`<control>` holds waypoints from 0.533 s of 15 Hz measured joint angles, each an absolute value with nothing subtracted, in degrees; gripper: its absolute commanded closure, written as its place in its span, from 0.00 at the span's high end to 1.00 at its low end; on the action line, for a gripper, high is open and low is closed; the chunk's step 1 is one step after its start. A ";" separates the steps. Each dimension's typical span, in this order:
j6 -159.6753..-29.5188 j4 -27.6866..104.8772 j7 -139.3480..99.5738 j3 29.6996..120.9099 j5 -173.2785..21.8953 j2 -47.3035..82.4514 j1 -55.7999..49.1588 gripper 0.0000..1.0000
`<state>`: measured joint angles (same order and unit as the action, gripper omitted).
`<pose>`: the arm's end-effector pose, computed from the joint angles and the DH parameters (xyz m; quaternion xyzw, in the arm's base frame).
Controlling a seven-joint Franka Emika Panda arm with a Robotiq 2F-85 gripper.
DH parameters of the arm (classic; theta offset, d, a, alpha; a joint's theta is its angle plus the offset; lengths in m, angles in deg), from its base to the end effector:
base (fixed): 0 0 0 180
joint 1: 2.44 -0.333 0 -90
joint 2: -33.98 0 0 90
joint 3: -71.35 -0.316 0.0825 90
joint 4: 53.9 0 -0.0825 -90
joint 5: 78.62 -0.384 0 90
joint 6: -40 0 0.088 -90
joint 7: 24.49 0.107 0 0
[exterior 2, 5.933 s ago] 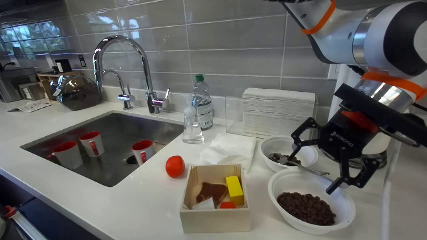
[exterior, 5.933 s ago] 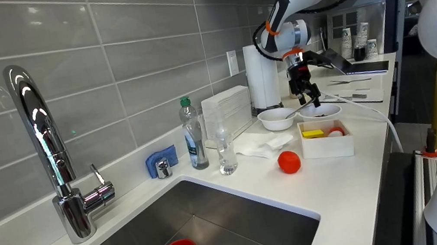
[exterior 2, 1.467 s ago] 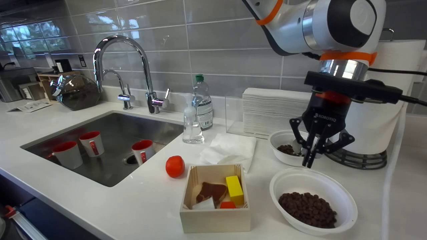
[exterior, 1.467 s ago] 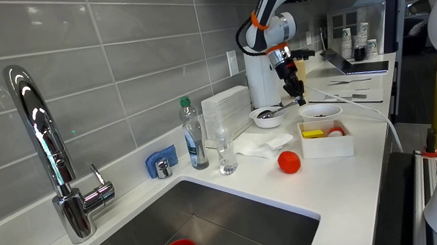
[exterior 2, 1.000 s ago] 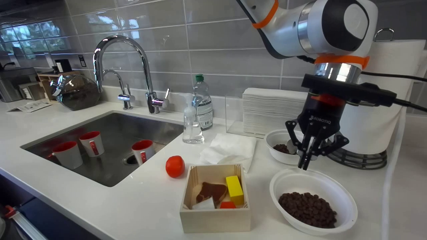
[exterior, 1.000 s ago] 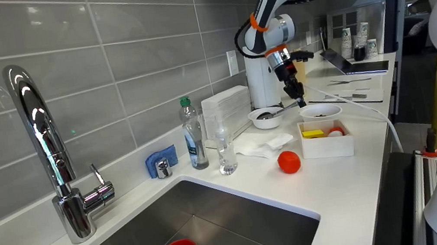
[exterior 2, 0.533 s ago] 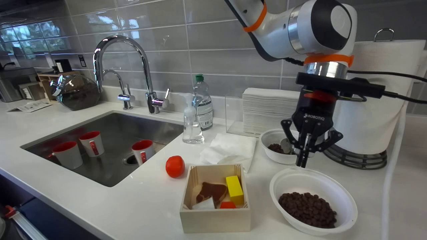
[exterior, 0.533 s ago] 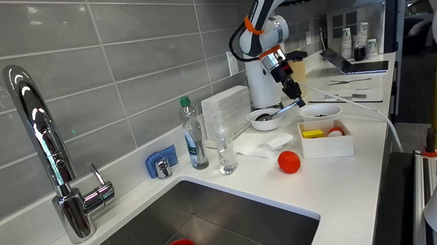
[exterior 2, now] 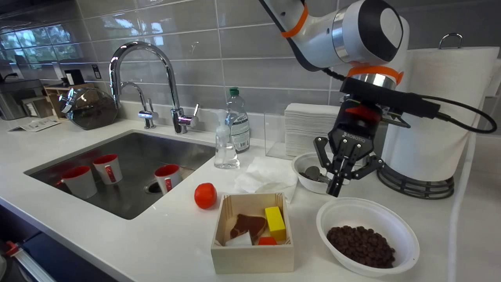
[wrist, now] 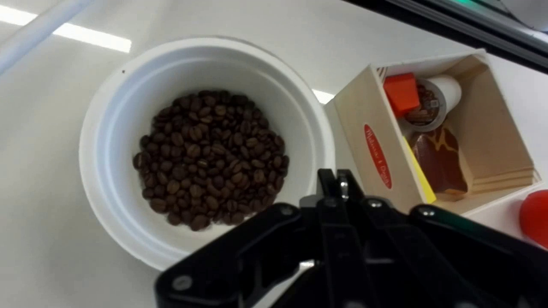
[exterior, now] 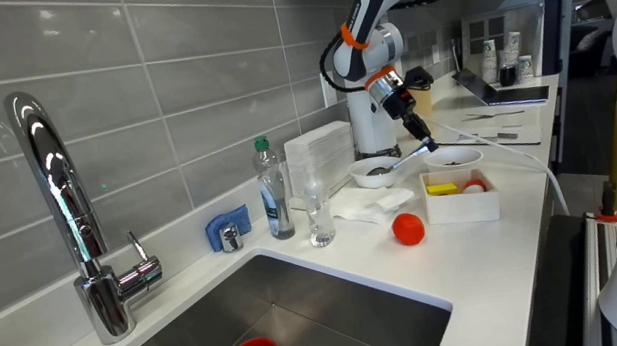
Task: Use the spoon to move some of the brown objects to the other bowl
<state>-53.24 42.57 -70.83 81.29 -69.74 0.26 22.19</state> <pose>0.4883 -0.3464 0.2339 -0.9342 -0.1233 0.3164 0.1097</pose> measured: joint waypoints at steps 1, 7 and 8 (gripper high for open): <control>-51.86 42.53 -71.24 81.29 -69.73 0.25 22.19 0.01; -40.96 41.18 -72.92 81.30 -69.81 -0.46 22.42 0.01; -38.57 40.57 -72.97 81.31 -69.88 -0.83 22.55 0.01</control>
<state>-38.57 40.57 -72.97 81.31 -69.88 -0.83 22.55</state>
